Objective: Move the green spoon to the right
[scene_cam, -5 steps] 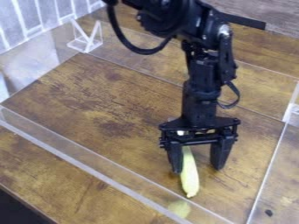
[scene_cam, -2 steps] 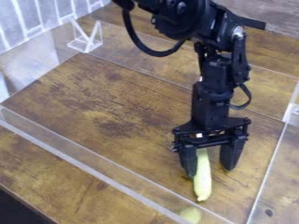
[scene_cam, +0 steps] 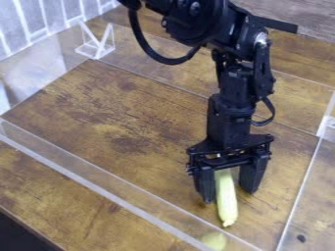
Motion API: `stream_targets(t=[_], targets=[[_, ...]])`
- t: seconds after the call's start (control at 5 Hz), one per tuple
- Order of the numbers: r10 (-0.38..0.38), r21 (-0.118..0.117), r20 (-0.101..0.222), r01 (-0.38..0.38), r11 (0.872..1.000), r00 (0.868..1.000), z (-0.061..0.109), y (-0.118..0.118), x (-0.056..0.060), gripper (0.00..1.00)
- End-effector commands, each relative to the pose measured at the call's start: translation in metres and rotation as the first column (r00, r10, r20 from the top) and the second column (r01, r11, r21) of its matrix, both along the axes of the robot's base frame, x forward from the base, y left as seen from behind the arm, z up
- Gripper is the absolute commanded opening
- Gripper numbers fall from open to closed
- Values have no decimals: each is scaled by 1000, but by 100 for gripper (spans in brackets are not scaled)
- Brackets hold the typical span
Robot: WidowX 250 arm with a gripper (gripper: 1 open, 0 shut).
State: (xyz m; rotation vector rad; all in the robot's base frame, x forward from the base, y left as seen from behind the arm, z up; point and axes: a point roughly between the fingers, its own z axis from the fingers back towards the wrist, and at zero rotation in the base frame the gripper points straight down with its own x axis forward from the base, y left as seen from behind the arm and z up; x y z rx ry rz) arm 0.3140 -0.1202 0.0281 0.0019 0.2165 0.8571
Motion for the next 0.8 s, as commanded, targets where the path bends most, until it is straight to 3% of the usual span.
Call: stream_targets(t=[0.0,0.2,0.4,0.6], targets=[[-25,-19,93,27,999,995,37,4,11,100],[-88,-23,129,92,996,988,56,1,12,100],[-157,-20,195,164,986,968,87,3,17,100],[-231,-20,251,243,970,940,108,9,21,100]])
